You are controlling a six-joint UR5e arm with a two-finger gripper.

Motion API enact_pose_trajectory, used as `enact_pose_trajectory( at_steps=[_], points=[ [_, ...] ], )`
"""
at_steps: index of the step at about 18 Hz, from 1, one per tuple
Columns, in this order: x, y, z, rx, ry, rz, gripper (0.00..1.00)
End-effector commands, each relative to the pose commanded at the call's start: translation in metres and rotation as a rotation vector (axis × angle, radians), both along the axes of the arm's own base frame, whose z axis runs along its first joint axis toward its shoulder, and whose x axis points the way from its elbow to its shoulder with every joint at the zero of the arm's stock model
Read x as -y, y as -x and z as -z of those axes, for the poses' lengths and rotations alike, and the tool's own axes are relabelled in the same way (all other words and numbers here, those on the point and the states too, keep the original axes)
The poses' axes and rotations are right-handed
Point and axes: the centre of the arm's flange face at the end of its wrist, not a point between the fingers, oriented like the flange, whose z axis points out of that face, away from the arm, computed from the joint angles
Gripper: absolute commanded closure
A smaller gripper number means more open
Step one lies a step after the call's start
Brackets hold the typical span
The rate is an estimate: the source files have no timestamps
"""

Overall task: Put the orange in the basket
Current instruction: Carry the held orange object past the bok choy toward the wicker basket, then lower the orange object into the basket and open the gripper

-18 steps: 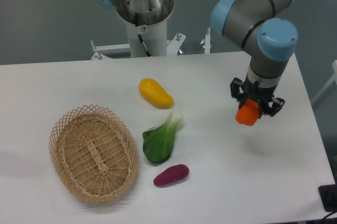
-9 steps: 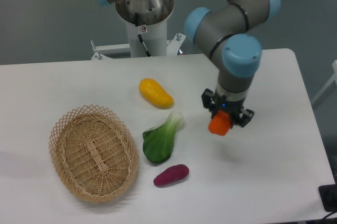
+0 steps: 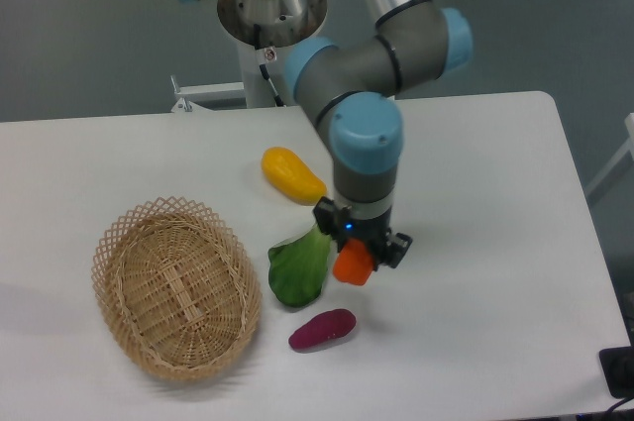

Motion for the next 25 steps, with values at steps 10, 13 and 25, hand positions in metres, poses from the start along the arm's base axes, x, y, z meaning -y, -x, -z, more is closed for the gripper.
enact_pose_trajectory(
  at_steps=[10, 13, 25],
  points=[
    [-0.042, -0.047, 0.006, -0.026, -0.045, 0.01, 0.75],
    [-0.054, -0.07, 0.01, -0.019, -0.045, 0.024, 0.76],
    [-0.085, -0.134, 0.046, 0.012, 0.003, 0.121, 0.65]
  ],
)
